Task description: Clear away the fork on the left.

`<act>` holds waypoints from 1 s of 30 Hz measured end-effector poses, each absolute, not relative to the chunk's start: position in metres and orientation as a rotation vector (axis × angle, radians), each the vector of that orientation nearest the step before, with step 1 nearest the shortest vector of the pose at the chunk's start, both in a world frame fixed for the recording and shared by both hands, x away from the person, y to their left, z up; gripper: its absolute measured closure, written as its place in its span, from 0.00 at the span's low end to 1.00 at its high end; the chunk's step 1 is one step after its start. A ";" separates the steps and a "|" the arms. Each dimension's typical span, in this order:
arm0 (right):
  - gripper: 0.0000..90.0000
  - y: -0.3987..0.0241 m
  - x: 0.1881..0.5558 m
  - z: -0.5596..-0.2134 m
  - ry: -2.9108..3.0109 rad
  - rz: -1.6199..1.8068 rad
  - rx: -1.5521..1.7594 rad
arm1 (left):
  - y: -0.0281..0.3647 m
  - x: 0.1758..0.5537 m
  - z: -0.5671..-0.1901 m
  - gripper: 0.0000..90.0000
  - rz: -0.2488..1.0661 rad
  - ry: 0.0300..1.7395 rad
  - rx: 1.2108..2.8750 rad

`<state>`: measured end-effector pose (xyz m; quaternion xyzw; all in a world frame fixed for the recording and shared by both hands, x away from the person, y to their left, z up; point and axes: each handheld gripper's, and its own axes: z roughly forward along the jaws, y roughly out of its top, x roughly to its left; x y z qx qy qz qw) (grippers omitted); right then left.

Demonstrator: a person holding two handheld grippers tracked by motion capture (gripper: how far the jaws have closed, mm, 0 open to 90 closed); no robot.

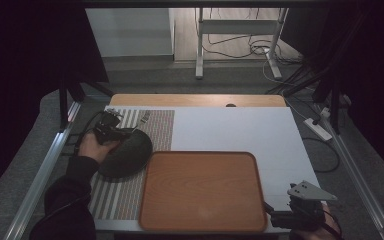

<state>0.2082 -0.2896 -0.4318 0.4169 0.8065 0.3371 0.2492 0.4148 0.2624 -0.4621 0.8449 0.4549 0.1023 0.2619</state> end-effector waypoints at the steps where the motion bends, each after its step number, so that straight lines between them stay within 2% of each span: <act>1: 0.02 -0.289 0.208 -0.432 2.197 0.918 1.134 | 0.259 0.411 -0.461 0.87 0.274 1.228 2.288; 30: 0.02 -0.288 0.206 -0.431 2.197 0.921 1.103 | 0.203 0.310 -0.452 0.87 0.211 1.172 2.246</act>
